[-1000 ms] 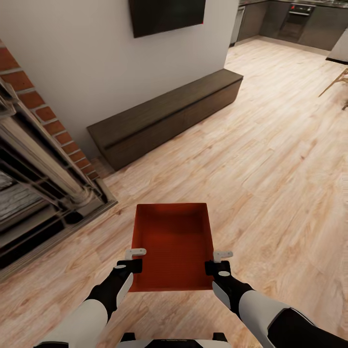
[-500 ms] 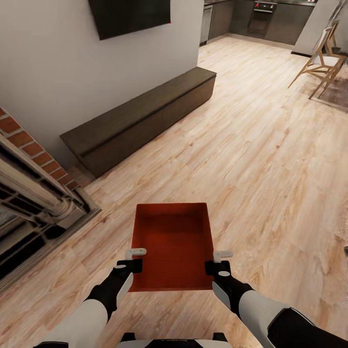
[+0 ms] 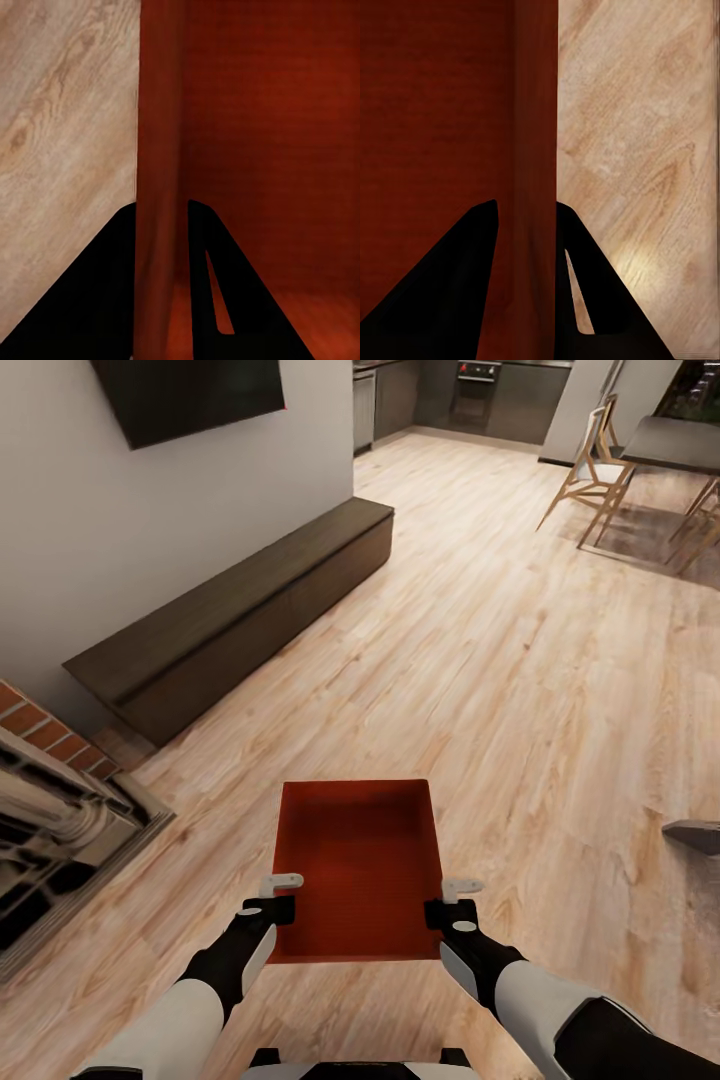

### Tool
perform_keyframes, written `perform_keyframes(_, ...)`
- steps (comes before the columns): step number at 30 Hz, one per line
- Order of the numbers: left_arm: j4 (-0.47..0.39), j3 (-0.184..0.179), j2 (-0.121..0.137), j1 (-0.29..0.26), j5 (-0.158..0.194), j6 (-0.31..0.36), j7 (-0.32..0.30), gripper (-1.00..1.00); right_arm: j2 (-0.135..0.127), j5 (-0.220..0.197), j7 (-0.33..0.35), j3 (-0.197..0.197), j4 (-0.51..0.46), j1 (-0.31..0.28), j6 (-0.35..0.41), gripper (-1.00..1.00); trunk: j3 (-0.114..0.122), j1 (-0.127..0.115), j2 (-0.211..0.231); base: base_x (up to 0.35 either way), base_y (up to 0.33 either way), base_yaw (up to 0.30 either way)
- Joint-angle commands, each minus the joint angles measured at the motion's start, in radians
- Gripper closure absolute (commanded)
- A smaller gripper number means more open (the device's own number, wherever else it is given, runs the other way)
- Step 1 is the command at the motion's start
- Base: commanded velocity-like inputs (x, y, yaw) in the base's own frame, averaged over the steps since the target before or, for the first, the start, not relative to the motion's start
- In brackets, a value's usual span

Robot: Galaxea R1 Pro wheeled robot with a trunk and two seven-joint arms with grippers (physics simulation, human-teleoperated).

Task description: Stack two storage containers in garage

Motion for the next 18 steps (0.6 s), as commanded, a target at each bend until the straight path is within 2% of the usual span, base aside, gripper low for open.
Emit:
perform_keyframes(1, 0.025, -0.001, 0.013, 0.001, -0.007, 0.008, 0.086, 1.00, 0.000, 0.004, -0.049, -0.026, 0.000, -0.002, -0.067, 1.00, -0.001, 0.000, -0.001, 0.000, 0.000, -0.282)
perform_keyframes(12, 0.025, 0.000, 0.013, 0.001, -0.007, 0.008, 0.086, 1.00, 0.000, 0.004, -0.049, -0.026, 0.000, -0.002, -0.067, 1.00, -0.001, 0.000, -0.001, 0.008, 0.000, -0.282)
perform_keyframes(18, 0.025, -0.001, 0.013, 0.001, -0.007, 0.007, 0.086, 1.00, 0.001, 0.005, -0.048, -0.026, 0.000, -0.002, -0.067, 1.00, -0.001, 0.000, -0.001, 0.228, 0.000, -0.231)
